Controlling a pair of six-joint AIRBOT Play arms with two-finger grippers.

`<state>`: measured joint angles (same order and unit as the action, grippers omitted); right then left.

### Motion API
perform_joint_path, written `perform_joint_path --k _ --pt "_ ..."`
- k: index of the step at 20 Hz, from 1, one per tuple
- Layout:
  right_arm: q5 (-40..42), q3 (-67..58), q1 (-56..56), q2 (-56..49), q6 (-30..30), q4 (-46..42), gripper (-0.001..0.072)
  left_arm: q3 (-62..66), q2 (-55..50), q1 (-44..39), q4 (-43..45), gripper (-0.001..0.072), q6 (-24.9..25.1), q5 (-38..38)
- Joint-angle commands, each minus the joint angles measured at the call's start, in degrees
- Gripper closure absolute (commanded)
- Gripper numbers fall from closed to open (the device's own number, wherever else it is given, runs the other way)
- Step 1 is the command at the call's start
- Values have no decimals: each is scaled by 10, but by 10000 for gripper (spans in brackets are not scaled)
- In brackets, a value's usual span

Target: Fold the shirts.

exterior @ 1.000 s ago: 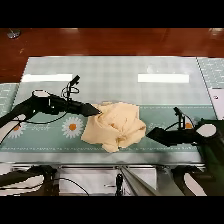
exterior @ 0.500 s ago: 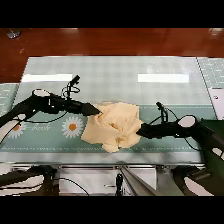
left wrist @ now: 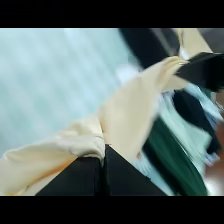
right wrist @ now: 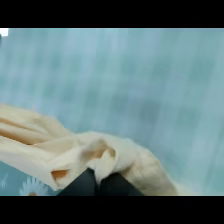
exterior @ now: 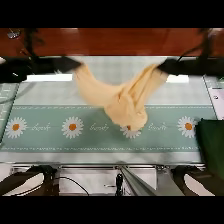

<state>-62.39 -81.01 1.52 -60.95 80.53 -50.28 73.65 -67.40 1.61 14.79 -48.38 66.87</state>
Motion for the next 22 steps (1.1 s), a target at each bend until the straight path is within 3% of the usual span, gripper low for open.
perform_joint_path --k 1,3,6,11,16,19,22 --pt "-111 -321 -35 2 20 -61 695 200 80 35 110 684 -94 -95" --pt "-170 -435 -35 15 29 -80 695 290 127 53 253 683 -170 -130" --pt "-184 -443 -35 98 29 -110 694 340 205 83 402 683 -247 -140" --pt "-222 -443 -35 203 63 -231 694 341 318 112 541 683 -296 -116" --pt "-390 -423 -35 226 82 -264 693 309 334 113 568 683 -310 -12" --pt "-421 -320 -35 245 82 -266 693 216 331 113 568 683 -324 -6" --pt "-400 -153 -35 266 84 -251 693 80 322 113 544 682 -340 -13"
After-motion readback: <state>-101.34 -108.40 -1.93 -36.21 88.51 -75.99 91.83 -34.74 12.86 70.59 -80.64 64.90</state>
